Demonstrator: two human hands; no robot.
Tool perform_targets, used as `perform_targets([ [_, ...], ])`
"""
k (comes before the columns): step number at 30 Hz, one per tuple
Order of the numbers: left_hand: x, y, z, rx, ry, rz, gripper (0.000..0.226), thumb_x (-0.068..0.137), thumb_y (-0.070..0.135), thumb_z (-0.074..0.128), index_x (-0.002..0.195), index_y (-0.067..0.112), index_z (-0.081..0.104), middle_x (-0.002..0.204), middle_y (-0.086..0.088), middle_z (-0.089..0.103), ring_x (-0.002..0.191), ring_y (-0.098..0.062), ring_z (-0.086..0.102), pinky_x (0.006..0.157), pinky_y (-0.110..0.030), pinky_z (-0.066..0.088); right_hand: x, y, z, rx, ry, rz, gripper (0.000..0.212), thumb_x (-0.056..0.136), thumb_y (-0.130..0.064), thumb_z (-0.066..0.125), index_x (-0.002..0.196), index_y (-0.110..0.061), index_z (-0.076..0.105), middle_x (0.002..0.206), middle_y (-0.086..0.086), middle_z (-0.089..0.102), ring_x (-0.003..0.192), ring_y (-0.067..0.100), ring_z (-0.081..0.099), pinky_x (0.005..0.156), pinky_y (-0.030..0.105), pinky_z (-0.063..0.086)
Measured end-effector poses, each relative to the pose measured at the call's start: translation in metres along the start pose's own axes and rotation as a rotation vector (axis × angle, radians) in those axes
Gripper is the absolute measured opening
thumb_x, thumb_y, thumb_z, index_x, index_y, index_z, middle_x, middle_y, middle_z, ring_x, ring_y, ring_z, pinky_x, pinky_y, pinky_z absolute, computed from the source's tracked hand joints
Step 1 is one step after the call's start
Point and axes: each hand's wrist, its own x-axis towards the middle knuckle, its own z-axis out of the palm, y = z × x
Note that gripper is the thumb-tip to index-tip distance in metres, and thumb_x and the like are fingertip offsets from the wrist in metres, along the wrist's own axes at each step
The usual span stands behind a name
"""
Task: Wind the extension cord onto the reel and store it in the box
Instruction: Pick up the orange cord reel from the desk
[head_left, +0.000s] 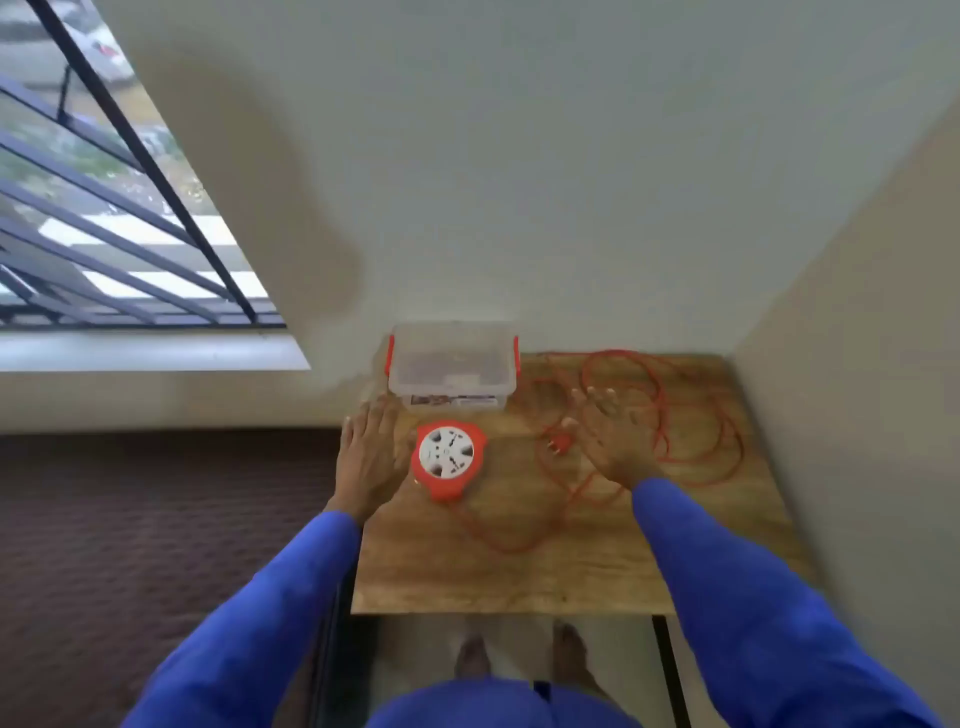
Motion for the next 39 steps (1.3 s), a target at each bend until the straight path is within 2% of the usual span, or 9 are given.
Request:
perform_targets([
  [6, -0.021, -0.004, 0.03, -0.111, -0.158, -0.103, 0.06, 0.114, 0.038, 0.058, 0.163, 0.006, 0.044, 0.162, -0.022, 0.051, 0.15, -0.043, 0.047, 0.125, -0.052, 0.033, -0.006, -0.015, 0.037, -0.036, -0.106, -0.055, 0.058, 0.114, -0.042, 0.045, 0.165, -0.017, 0.039, 0.17, 0.012, 0.041, 0.161, 0.03, 0.031, 0.129, 0.046, 0.024],
  [9, -0.021, 0.001, 0.036, -0.172, -0.229, -0.164, 0.065, 0.112, 0.035, 0.062, 0.166, 0.007, 0.039, 0.166, -0.022, 0.046, 0.146, -0.046, 0.051, 0.119, -0.056, 0.042, -0.007, -0.017, 0.048, -0.068, -0.128, -0.135, 0.05, 0.113, -0.027, 0.048, 0.159, -0.008, 0.046, 0.161, 0.016, 0.052, 0.152, 0.033, 0.044, 0.122, 0.043, 0.034],
  [16, -0.006, 0.016, 0.053, -0.607, -0.132, -0.438, 0.057, 0.111, 0.031, 0.066, 0.16, 0.01, 0.047, 0.157, -0.017, 0.059, 0.141, -0.037, 0.061, 0.114, -0.049, 0.053, -0.004, -0.026, 0.071, -0.009, -0.181, -0.196, 0.033, 0.105, -0.008, 0.054, 0.133, -0.002, 0.07, 0.136, 0.02, 0.068, 0.118, 0.042, 0.067, 0.094, 0.045, 0.055],
  [20, -0.002, 0.021, 0.064, -0.827, -0.067, -0.655, 0.054, 0.115, 0.042, 0.056, 0.16, 0.014, 0.047, 0.151, -0.014, 0.063, 0.133, -0.031, 0.064, 0.111, -0.047, 0.055, 0.014, -0.045, 0.087, 0.158, -0.198, -0.201, 0.029, 0.098, 0.002, 0.055, 0.119, 0.005, 0.074, 0.117, 0.022, 0.076, 0.112, 0.041, 0.066, 0.099, 0.049, 0.05],
  [26, 0.011, 0.02, 0.081, -1.22, 0.019, -0.858, 0.035, 0.113, 0.041, 0.055, 0.141, 0.02, 0.062, 0.137, -0.012, 0.072, 0.129, -0.033, 0.069, 0.112, -0.05, 0.057, 0.038, -0.075, 0.107, 0.508, -0.274, -0.023, 0.045, 0.099, 0.01, 0.051, 0.136, -0.002, 0.073, 0.128, 0.021, 0.077, 0.12, 0.038, 0.071, 0.111, 0.044, 0.052],
  [28, 0.009, 0.026, 0.087, -1.281, 0.023, -0.879, 0.026, 0.113, 0.046, 0.055, 0.123, 0.026, 0.068, 0.13, -0.01, 0.076, 0.122, -0.029, 0.073, 0.102, -0.045, 0.061, 0.04, -0.076, 0.112, 0.555, -0.307, 0.036, 0.045, 0.101, 0.007, 0.053, 0.141, -0.004, 0.07, 0.136, 0.017, 0.074, 0.129, 0.033, 0.068, 0.116, 0.044, 0.049],
  [31, 0.0, 0.039, 0.101, -1.292, 0.095, -0.894, 0.035, 0.109, 0.049, 0.065, 0.13, 0.021, 0.067, 0.127, -0.009, 0.079, 0.115, -0.025, 0.077, 0.084, -0.034, 0.065, 0.045, -0.07, 0.113, 0.596, -0.329, 0.053, 0.041, 0.103, 0.003, 0.056, 0.141, -0.004, 0.069, 0.139, 0.014, 0.073, 0.132, 0.029, 0.067, 0.117, 0.04, 0.049],
  [35, -0.013, 0.053, 0.115, -1.174, 0.223, -0.875, 0.034, 0.106, 0.045, 0.071, 0.124, 0.017, 0.065, 0.123, -0.01, 0.078, 0.112, -0.031, 0.079, 0.087, -0.041, 0.068, 0.052, -0.055, 0.102, 0.449, -0.358, -0.068, 0.03, 0.104, -0.004, 0.059, 0.131, -0.005, 0.071, 0.13, 0.013, 0.076, 0.122, 0.027, 0.07, 0.106, 0.033, 0.052],
  [39, -0.02, 0.069, 0.108, -1.052, 0.283, -0.731, 0.035, 0.107, 0.044, 0.071, 0.125, 0.015, 0.066, 0.118, -0.008, 0.075, 0.109, -0.032, 0.078, 0.085, -0.043, 0.07, 0.053, -0.041, 0.082, 0.129, -0.204, -0.48, 0.032, 0.101, -0.011, 0.062, 0.133, -0.011, 0.063, 0.132, 0.016, 0.066, 0.115, 0.035, 0.067, 0.091, 0.045, 0.057],
])
